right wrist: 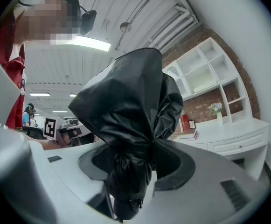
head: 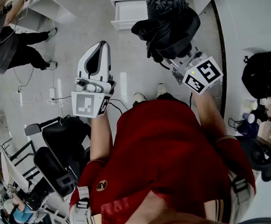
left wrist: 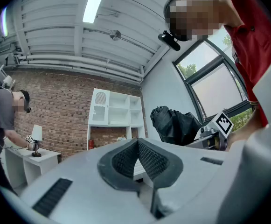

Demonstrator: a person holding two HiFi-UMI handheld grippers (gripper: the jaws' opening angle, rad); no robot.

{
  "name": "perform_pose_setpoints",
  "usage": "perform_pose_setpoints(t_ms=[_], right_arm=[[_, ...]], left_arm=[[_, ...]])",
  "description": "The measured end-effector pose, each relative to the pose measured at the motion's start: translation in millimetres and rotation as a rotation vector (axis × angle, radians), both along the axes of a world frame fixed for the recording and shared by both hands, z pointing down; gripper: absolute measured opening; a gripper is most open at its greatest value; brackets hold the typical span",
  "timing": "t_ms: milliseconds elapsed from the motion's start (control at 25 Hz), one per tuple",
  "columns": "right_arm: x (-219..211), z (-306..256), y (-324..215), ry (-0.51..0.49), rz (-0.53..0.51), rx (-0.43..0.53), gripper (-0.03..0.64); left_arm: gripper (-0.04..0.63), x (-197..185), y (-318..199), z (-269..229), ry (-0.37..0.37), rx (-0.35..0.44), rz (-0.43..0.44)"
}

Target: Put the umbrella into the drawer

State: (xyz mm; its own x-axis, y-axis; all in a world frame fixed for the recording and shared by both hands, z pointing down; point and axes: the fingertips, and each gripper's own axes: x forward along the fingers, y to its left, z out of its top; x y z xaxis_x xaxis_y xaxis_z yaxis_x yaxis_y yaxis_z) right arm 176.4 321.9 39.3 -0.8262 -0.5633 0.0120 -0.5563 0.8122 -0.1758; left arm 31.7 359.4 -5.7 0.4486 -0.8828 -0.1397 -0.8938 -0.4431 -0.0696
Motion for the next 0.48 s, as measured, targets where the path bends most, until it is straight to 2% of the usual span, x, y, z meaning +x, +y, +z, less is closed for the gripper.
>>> perform_pose_setpoints(t_ms=[480], right_arm=[[-10,14,2,-0.010,0.037,-0.031,0.224]], left_arm=[[0.006,-17,10,19,0.007,-0.011,0.004]])
